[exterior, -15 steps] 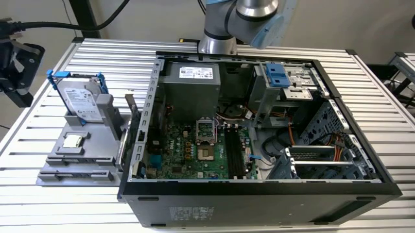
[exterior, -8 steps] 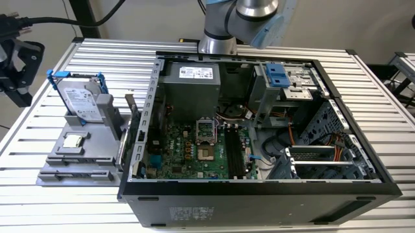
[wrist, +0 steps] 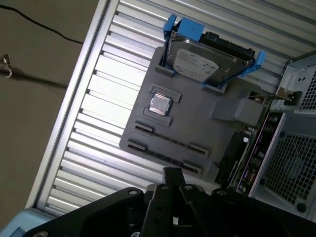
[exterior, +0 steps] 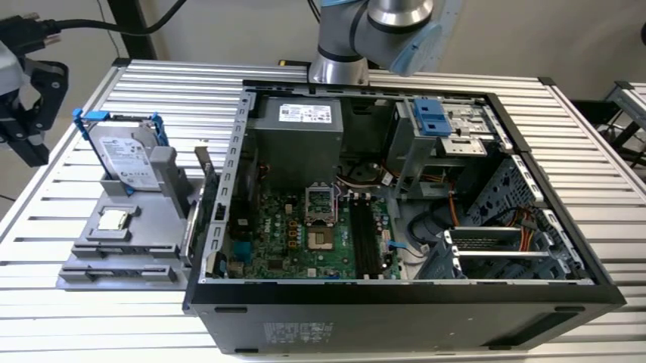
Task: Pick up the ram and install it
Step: 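Reach for the ram, then pick up the ram and move it above insertion slot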
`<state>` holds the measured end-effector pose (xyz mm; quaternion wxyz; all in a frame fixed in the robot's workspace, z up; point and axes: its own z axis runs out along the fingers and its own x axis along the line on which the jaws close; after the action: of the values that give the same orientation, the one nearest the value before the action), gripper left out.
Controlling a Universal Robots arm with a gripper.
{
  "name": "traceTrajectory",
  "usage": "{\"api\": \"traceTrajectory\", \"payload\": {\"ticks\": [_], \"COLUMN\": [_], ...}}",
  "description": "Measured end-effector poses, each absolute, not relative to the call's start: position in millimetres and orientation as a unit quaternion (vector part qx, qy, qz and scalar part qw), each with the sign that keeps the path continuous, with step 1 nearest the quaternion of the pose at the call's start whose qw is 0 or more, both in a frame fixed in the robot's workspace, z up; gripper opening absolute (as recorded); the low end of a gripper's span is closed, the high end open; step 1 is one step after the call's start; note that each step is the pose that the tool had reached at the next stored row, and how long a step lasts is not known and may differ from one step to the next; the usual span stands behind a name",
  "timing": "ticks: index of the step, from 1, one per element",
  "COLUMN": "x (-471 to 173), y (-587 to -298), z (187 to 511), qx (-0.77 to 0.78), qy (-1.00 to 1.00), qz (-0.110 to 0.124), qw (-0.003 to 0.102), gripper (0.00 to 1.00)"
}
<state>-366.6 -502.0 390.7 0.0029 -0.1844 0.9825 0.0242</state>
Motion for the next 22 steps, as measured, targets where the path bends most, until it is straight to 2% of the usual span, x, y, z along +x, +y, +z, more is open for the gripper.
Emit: {"api": "traceTrajectory", "payload": {"ticks": [22], "x": [-366.6], "y": [-500.9], "z": [391.9], "qx": [-0.309], "qy": [0.951], "qz": [0.023], "qw": [0.001], "gripper": [0.0]}}
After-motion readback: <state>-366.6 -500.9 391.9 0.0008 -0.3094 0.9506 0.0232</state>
